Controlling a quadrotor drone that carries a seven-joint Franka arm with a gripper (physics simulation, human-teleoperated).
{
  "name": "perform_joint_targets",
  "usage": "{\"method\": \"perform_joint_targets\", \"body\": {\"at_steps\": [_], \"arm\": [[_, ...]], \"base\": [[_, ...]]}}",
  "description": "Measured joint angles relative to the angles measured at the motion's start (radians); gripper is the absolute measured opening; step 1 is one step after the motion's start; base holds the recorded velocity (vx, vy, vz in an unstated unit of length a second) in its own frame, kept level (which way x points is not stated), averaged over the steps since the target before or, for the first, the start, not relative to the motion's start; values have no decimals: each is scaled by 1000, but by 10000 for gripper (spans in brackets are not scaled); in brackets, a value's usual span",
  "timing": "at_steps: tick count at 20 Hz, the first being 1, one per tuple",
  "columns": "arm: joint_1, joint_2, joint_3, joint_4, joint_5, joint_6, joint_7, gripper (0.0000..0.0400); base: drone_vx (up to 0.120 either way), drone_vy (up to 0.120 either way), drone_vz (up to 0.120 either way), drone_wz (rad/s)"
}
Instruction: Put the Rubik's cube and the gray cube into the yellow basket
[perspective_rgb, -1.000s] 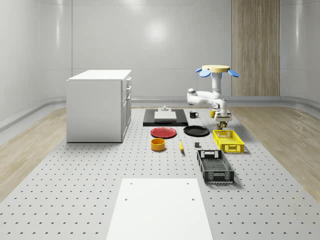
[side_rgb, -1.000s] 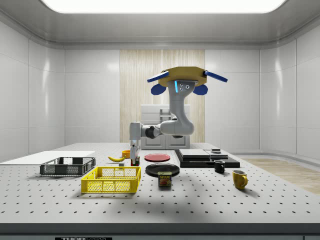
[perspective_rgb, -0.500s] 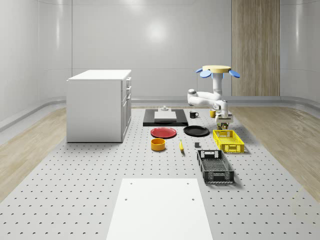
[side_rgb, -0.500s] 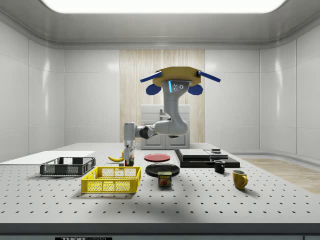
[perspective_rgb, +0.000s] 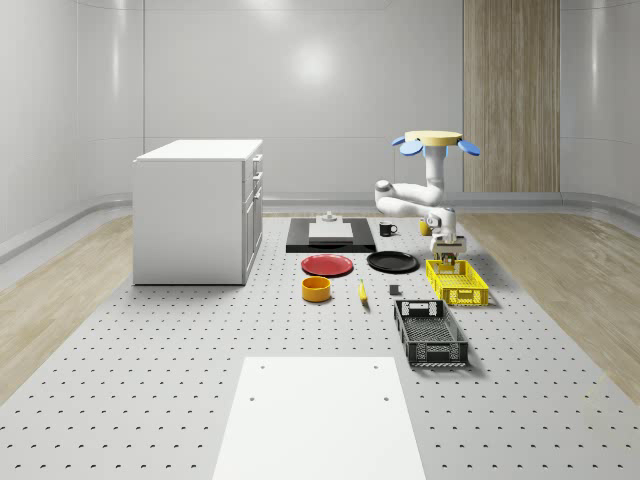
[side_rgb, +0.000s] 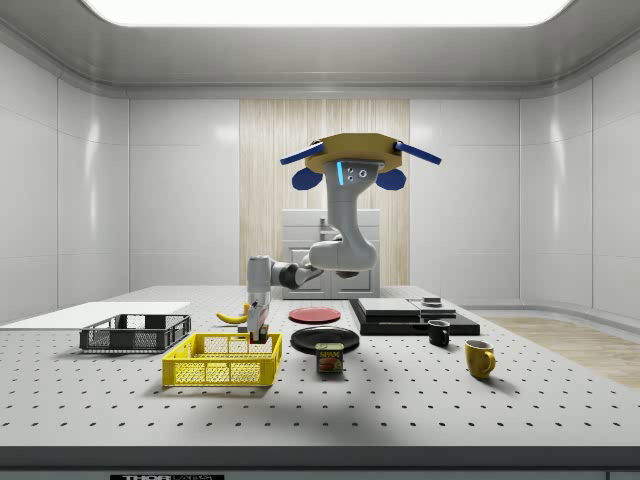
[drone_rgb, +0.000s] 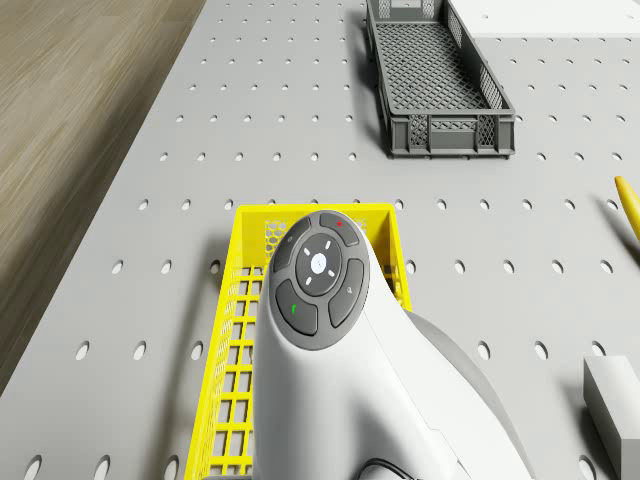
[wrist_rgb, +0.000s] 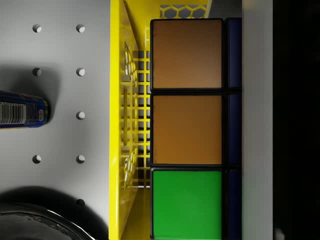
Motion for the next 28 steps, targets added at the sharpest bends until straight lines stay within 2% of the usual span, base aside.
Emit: {"method": "perform_joint_targets", "body": {"at_steps": [8,16,17,21,25,28], "arm": [[-27,11,-124,43,-118,41,1,325],[-48,35,-214,85,-207,65,-1,325],[-49,38,-221,88,-214,66,-2,336],[-44,47,-224,89,-220,59,-6,377],[-29,50,-191,69,-191,36,-10,391],[-16,51,-155,51,-159,15,-12,396]], "base": [[0,0,0,0],[0,0,0,0],[0,0,0,0],[0,0,0,0],[0,0,10,0],[0,0,120,0]]}}
